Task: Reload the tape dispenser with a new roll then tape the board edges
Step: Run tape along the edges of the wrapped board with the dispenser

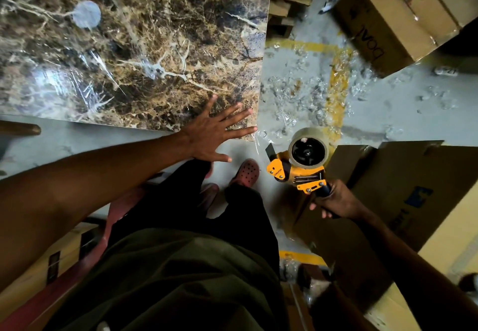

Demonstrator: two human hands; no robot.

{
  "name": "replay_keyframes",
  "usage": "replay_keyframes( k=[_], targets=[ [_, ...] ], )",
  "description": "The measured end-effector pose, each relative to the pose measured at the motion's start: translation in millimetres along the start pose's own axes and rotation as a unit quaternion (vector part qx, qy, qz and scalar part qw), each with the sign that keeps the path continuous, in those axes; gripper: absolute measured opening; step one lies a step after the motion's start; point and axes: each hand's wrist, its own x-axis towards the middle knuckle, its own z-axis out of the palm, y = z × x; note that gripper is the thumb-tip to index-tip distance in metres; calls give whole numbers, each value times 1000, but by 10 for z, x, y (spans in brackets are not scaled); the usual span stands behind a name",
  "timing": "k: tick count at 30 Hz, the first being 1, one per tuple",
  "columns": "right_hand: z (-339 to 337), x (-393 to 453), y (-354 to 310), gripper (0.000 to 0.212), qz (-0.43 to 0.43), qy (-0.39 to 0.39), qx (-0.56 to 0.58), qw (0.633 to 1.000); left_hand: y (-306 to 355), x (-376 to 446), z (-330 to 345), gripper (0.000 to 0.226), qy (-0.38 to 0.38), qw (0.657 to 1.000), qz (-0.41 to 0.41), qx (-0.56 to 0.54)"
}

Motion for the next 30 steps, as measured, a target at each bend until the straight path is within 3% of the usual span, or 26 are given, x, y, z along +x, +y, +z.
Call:
replay_keyframes(
  k=[5, 9, 15, 19, 23, 27, 30],
  targets=[
    [-182, 135, -171, 31, -64, 11, -126, 990, 0, 2, -12, 106, -5, 1000, -4, -2],
    [-201, 279, -200, 21, -113, 18, -202, 973, -1, -19, -15, 106, -5, 1000, -5, -5],
    [-351, 150, -336, 35, -119, 12, -172, 978, -12, 13, -23, 107, -12, 1000, -5, -23],
    [-216, -6, 13, 24, -4, -14, -22, 1000, -17, 11, 1, 107, -3, 1000, -8, -24],
    [-107, -125, 199, 26, -3, -2, 101, 995, 0, 14, 6, 108, -2, 1000, -12, -19],
    [-174, -109, 94, 18, -30, -60, -14, 998, -11, 1, 6, 111, -1, 1000, -11, -18],
    [-353, -21, -22, 18, -24, -58, -91, 994, -7, 7, -9, 112, -7, 1000, -10, -17]
  ],
)
